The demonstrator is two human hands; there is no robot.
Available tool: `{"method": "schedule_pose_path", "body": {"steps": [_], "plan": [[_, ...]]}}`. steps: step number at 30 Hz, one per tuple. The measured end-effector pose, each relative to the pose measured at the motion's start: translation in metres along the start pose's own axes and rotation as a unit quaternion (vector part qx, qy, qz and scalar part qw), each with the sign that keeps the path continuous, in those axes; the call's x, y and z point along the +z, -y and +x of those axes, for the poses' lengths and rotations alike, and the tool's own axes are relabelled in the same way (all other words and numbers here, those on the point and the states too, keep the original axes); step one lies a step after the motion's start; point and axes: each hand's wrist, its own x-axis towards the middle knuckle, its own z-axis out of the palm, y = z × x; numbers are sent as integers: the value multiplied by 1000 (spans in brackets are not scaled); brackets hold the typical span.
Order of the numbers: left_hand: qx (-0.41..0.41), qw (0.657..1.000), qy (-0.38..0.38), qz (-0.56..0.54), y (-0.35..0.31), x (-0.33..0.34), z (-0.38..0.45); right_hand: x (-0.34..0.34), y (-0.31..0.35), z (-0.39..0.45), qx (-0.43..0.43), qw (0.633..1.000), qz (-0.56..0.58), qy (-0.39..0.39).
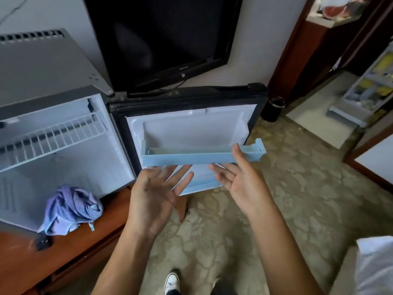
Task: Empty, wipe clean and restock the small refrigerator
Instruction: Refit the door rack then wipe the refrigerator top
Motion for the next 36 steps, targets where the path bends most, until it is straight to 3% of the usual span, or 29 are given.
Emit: {"method": "schedule_pose_path", "body": {"steps": [4,12,17,36], "plan": [[69,991,-112,38,6,20,22,0,-1,18,-6,999,-34,13],[125,976,-174,47,20,40,39,-18,16,51,47,995,83,36],[143,965,-213,47,23,46,49,-20,22,68,55,993,81,67],[206,944,-248,75,16,52,74,-3,34,109,89,989,69,95]]}}
